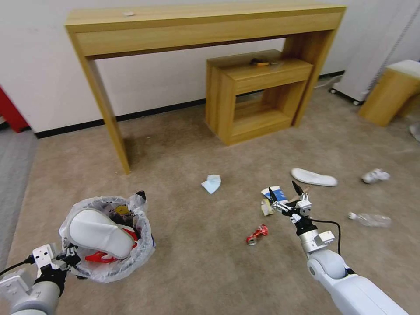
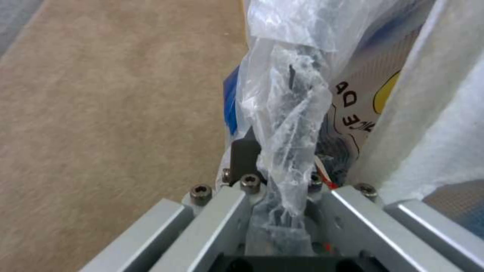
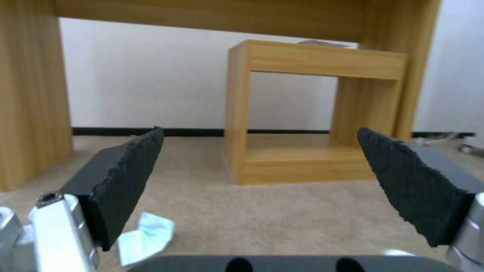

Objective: Pick up the trash bin and place the garbage on the floor into it.

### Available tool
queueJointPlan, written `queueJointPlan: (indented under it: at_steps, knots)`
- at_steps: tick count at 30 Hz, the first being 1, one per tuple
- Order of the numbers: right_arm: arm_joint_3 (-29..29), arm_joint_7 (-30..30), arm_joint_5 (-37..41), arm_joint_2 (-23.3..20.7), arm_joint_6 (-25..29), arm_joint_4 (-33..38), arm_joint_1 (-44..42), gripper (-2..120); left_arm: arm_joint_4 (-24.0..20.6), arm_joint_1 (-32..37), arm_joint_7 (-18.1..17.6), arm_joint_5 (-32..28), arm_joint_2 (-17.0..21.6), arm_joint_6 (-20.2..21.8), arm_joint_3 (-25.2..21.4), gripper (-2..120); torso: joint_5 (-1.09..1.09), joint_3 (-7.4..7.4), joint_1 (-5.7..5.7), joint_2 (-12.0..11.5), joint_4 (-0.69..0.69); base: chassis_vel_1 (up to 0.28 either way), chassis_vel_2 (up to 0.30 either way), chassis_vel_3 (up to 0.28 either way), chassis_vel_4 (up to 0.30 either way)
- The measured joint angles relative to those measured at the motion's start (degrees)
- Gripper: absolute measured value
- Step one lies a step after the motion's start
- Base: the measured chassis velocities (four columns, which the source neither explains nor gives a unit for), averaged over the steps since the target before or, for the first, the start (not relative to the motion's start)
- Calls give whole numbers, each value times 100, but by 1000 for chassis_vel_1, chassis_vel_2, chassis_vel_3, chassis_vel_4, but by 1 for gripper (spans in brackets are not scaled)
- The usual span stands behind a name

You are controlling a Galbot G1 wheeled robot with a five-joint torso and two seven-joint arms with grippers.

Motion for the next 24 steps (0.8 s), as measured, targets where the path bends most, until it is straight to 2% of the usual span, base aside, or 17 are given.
queueJointPlan:
  at_steps: [9, 24]
  knots:
    - [-24, -5, -17, 18, 6, -9, 21, 98, -13, 33, 14, 10, 2, -15, -9, 0, 0, 0, 0, 0, 1, -53, -57, -64, -52]
    - [-46, -60, -78, 46, 46, -23, 21, 97, -16, 28, 1, 33, 7, -90, -8, 0, 0, 0, 0, 0, -1, -12, -9, -9, -8]
